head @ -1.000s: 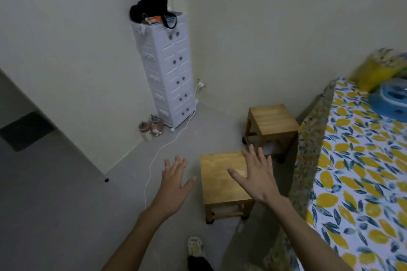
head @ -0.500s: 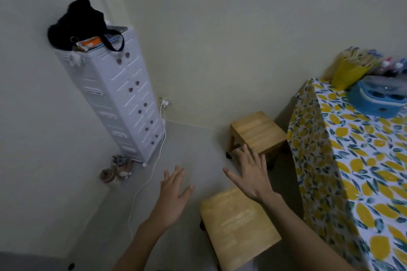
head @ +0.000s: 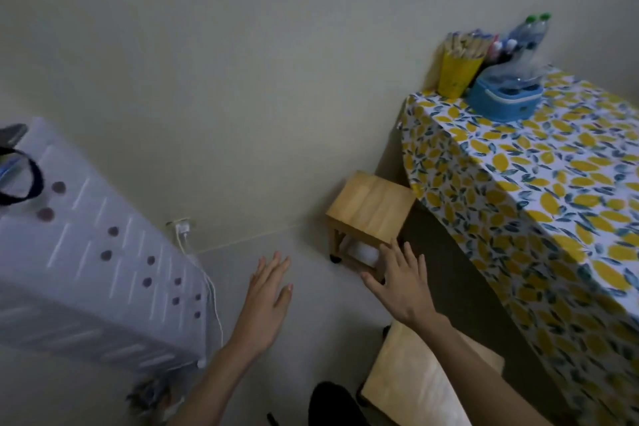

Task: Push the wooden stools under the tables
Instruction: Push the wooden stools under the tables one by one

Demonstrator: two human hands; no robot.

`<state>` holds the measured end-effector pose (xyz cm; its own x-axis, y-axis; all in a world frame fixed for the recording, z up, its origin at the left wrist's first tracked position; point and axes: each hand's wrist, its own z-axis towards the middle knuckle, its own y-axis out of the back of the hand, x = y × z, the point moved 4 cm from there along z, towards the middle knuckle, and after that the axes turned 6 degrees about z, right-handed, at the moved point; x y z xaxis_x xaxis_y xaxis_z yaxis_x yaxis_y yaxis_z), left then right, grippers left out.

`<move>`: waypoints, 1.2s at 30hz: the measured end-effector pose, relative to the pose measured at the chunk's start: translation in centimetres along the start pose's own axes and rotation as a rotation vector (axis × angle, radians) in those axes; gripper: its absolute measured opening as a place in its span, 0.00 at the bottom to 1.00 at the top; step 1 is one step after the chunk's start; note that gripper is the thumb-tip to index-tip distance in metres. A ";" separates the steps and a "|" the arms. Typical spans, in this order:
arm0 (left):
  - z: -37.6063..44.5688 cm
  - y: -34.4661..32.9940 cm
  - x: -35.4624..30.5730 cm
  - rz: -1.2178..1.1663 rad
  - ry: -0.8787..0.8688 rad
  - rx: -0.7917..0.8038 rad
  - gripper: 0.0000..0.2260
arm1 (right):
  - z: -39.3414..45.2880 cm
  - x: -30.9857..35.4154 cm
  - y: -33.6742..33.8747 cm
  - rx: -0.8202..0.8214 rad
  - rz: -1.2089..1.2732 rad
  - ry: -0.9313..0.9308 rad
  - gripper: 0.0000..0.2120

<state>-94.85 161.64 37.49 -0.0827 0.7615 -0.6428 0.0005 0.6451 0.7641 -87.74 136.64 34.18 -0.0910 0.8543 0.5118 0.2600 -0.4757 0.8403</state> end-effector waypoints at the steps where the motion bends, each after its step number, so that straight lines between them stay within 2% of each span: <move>1: 1.8 0.2 0.4 0.006 -0.038 0.008 0.21 | 0.9 0.0 -0.3 -0.010 0.008 -0.036 0.36; 7: 14.6 -1.7 2.3 0.069 -0.153 0.184 0.22 | 8.8 -2.0 -2.1 -0.033 0.042 -0.221 0.35; 10: 20.8 -3.3 3.3 0.073 -0.157 0.254 0.23 | 13.7 -3.8 -3.4 -0.030 0.048 -0.289 0.35; 17: 34.2 -9.1 9.4 0.200 -0.176 0.421 0.26 | 24.7 -8.7 -9.1 0.041 0.059 -0.425 0.34; 21: 41.0 -14.9 13.5 0.256 -0.208 0.531 0.28 | 30.5 -11.8 -14.1 0.050 0.107 -0.506 0.35; 25: 46.8 -23.4 18.0 0.286 -0.278 0.647 0.28 | 35.7 -15.1 -19.8 -0.017 0.146 -0.579 0.37; 29: 51.1 -30.9 21.9 0.335 -0.383 0.709 0.29 | 39.2 -17.6 -25.2 -0.199 0.184 -0.661 0.44; 32: 53.4 -34.6 24.0 0.463 -0.497 0.700 0.28 | 40.8 -18.5 -29.3 -0.329 0.145 -0.699 0.39; 36: 54.9 -36.9 26.0 0.612 -0.677 0.667 0.30 | 42.1 -19.0 -32.1 -0.376 0.082 -0.777 0.38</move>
<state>-42.26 161.12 -10.39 0.6711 0.7073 -0.2221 0.4039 -0.0976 0.9096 -53.91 144.47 -10.05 0.6323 0.6501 0.4213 -0.1109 -0.4624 0.8797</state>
